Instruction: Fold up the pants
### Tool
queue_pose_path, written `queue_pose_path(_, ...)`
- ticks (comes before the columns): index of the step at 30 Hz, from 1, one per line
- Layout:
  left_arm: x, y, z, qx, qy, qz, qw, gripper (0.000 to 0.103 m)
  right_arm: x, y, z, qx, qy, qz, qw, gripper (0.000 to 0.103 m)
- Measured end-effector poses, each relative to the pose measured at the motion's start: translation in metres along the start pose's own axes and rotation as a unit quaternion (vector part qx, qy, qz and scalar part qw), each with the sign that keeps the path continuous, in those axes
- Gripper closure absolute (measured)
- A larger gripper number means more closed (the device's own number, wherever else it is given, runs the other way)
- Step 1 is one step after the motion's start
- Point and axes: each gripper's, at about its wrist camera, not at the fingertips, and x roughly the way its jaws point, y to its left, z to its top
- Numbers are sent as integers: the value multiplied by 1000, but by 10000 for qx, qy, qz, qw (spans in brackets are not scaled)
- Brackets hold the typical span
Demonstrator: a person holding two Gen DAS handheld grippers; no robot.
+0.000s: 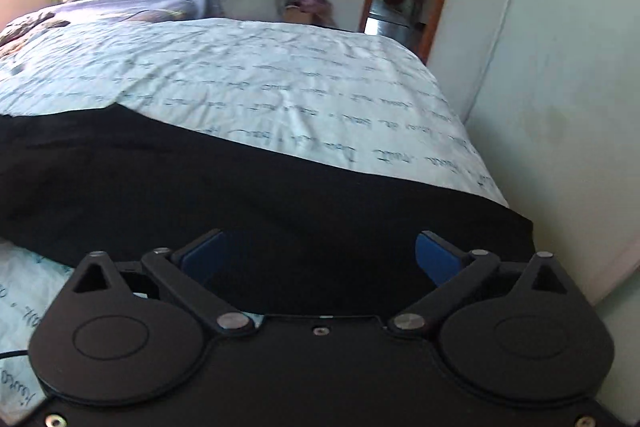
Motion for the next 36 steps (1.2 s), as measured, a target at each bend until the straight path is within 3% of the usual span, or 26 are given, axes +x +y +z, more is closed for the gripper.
queue_pose_path(2, 13, -52, 0, 567, -80, -453, 9973, 10, 16, -5, 2, 144, -186, 173, 9996, 1)
queue_pose_path(4, 30, -107, -10, 1316, -130, -622, 9893, 11, 41, -8, 6, 413, 76, 184, 9989, 1)
queue_pose_path(8, 59, -162, -56, 2076, 572, -696, 9741, 16, 69, -18, -14, 513, 773, 348, 9951, 1)
queue_pose_path(10, 48, -156, -73, 1979, 313, -575, 9780, 13, 54, -20, -32, 163, 522, 380, 9978, 0)
queue_pose_path(12, 34, -157, -77, 2092, 337, -507, 9760, 13, 38, -22, -42, -108, 386, 268, 9988, 0)
queue_pose_path(17, 31, -201, -41, 2239, -199, -758, 9715, 9, 26, -46, -17, -25, -429, -198, 9989, 0)
queue_pose_path(22, 65, -267, -29, 2387, 351, -1559, 9579, 8, 96, -71, 7, 377, 549, -128, 9977, 0)
queue_pose_path(24, 82, -293, -39, 2544, 592, -1585, 9522, 9, 119, -80, 9, 388, 517, -131, 9978, 0)
queue_pose_path(26, 88, -308, -39, 2510, 376, -1396, 9571, 6, 131, -97, 13, 670, 509, -12, 9965, 0)
queue_pose_path(29, 80, -318, -27, 2449, 276, -1407, 9589, 8, 115, -113, 19, 1041, 466, -132, 9934, 0)
queue_pose_path(32, 65, -319, -23, 2323, 144, -1772, 9563, 4, 95, -113, 4, 720, 632, -109, 9953, 0)
queue_pose_path(34, 68, -329, -26, 2418, 281, -1884, 9514, 3, 96, -117, -7, 543, 797, -88, 9953, 0)
queue_pose_path(36, 78, -347, -39, 2708, 634, -1944, 9407, 6, 102, -130, -16, 808, 781, 92, 9936, 0)
